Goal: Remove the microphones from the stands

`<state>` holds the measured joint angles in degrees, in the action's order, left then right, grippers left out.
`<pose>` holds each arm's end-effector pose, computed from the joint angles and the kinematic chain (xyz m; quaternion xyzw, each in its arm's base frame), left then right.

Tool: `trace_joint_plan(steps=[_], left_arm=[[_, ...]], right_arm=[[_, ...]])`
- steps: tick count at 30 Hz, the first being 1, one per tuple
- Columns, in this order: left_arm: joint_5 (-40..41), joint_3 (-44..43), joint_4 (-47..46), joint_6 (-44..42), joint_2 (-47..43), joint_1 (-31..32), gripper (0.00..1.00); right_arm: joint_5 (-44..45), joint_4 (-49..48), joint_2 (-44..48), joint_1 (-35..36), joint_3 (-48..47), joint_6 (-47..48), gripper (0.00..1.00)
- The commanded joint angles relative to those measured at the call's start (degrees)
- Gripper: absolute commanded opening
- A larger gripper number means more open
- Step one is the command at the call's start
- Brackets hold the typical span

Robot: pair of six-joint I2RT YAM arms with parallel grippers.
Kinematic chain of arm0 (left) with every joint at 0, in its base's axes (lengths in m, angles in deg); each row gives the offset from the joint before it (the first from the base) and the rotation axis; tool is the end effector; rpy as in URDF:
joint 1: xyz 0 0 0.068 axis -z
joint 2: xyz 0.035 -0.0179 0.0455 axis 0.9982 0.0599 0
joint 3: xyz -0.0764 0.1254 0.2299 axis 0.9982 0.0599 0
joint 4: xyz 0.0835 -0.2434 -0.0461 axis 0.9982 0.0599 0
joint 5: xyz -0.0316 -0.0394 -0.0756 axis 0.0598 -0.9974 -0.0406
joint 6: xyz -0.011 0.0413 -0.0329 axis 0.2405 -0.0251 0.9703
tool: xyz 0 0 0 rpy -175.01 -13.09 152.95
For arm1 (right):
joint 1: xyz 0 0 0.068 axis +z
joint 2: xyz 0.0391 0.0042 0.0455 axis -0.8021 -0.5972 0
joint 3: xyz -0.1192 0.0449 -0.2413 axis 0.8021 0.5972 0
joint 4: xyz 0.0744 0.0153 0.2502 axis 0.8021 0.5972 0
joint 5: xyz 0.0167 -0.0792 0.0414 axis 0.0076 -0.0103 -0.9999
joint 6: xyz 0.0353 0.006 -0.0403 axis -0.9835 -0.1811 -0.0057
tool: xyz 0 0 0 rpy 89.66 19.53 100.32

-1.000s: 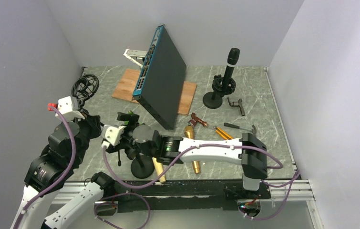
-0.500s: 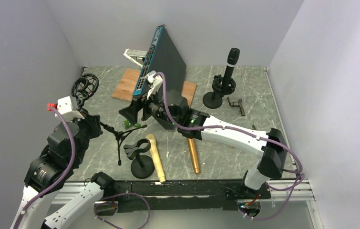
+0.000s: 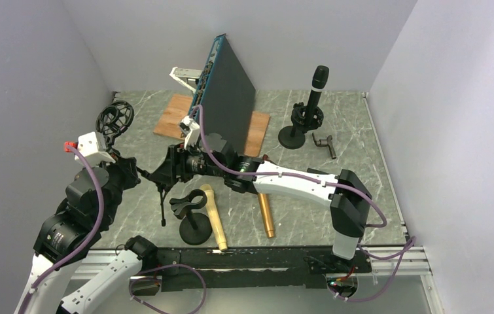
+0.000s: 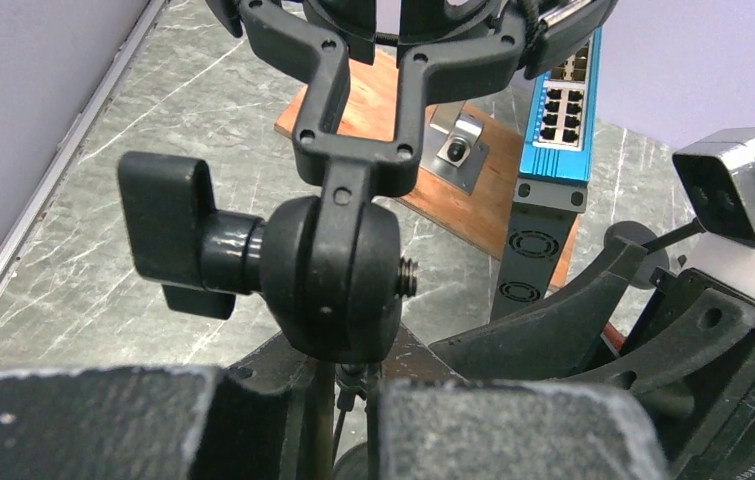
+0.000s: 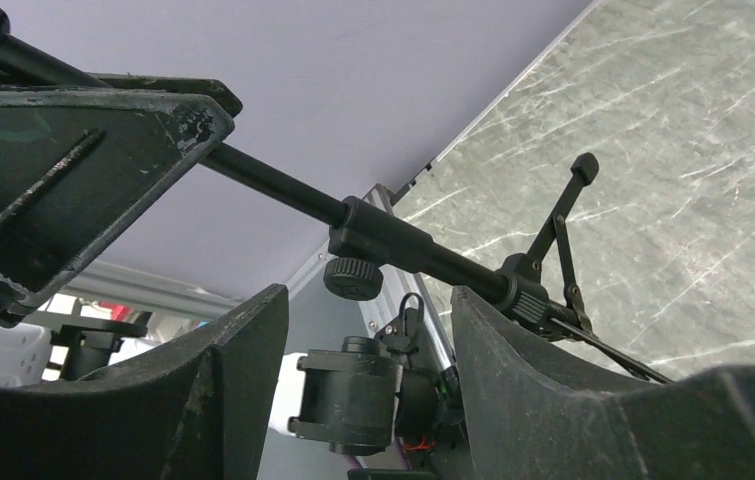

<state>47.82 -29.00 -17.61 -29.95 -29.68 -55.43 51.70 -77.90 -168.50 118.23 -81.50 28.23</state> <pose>0.0626 -0.0146 0.4082 -0.1674 0.7658 -0.0906 0.6142 0.1783 0.3981 0.3364 -0.2110 0.7257 0.5720 0.3188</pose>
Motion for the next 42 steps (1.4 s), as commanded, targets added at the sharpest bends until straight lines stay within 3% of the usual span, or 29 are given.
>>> trace_joint_plan(steps=[1,12,19,26,30,33,37,42], left_arm=[[1.3,-2.9,-7.0,1.4,-0.1,0.0,0.00],[0.9,-2.9,-6.9,2.6,0.3,0.0,0.00],[0.7,-2.6,-6.9,2.8,0.4,0.0,0.00],[0.9,-2.4,-7.0,2.7,0.1,0.0,0.00],[0.6,-2.5,-6.9,2.7,0.4,0.1,0.00],[0.5,-2.6,-6.7,2.6,0.4,0.0,0.00],[1.2,-2.3,-5.7,1.9,0.2,0.0,0.00],[1.2,-1.8,-4.1,1.3,-0.4,0.0,0.00]], right_arm=[[-0.4,-2.2,0.0,0.1,-3.0,-2.0,0.61],[1.8,0.7,-2.8,1.9,-6.7,0.5,0.53],[5.8,3.8,-3.0,3.4,-8.3,3.9,0.39],[11.8,9.0,-3.5,5.7,-10.7,9.3,0.37],[16.3,11.2,-3.8,7.3,-12.5,13.6,0.18],[19.7,13.8,-4.6,8.4,-15.0,18.6,0.00],[23.9,13.3,-5.0,9.8,-16.3,32.3,0.00],[22.9,4.1,-3.2,11.4,-11.5,52.4,0.00]])
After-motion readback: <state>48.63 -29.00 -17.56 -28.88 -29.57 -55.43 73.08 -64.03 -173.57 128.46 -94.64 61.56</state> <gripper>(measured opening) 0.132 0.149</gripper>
